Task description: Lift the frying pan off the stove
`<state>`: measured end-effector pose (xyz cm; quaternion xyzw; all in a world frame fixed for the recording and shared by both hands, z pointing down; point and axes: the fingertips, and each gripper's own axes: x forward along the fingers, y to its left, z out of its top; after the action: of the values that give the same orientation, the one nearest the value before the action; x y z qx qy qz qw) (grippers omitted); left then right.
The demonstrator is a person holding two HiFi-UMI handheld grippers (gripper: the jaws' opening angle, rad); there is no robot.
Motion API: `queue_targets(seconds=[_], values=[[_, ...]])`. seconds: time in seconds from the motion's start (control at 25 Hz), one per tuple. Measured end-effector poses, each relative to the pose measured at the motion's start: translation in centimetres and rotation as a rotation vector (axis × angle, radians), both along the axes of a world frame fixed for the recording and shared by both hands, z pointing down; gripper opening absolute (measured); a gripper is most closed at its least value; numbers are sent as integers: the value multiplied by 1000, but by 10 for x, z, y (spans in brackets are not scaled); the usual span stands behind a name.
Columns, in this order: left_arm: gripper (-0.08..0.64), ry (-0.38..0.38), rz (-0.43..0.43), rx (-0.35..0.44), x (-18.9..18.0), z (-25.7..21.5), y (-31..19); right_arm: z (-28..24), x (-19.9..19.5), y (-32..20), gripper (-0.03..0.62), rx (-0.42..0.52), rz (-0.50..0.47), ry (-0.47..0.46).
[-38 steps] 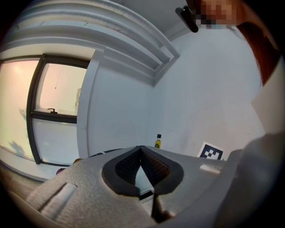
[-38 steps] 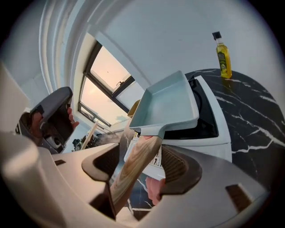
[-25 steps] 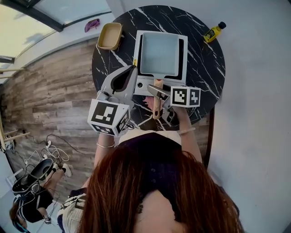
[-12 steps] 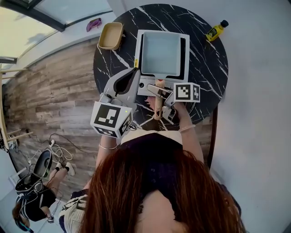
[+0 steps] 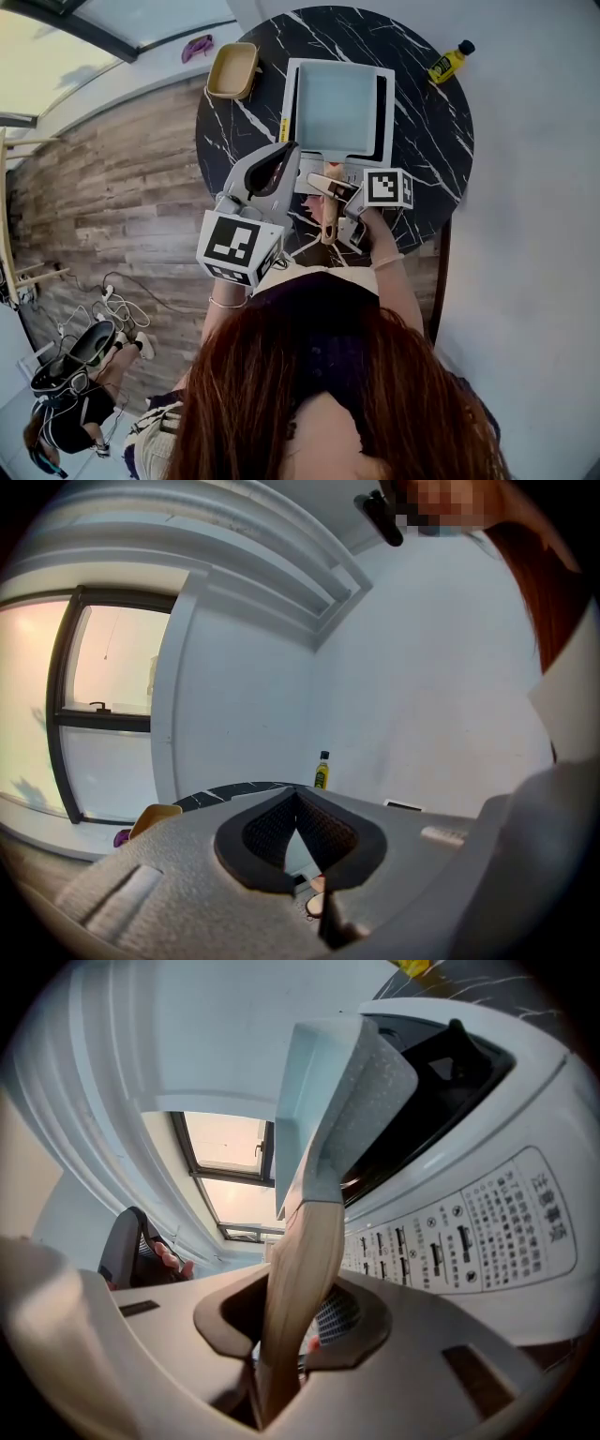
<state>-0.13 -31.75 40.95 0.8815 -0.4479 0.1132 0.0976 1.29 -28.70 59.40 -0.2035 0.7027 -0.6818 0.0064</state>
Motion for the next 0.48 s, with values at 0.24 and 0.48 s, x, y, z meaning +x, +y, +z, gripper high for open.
queue_targets(seconds=[0.24,0.48], values=[[12,-2,-14,27,-5,-6,3,0,1,2,91,3,15,34],[12,2,-29,59,-12,-19,6,-8,-1,8,94,8,7,43]])
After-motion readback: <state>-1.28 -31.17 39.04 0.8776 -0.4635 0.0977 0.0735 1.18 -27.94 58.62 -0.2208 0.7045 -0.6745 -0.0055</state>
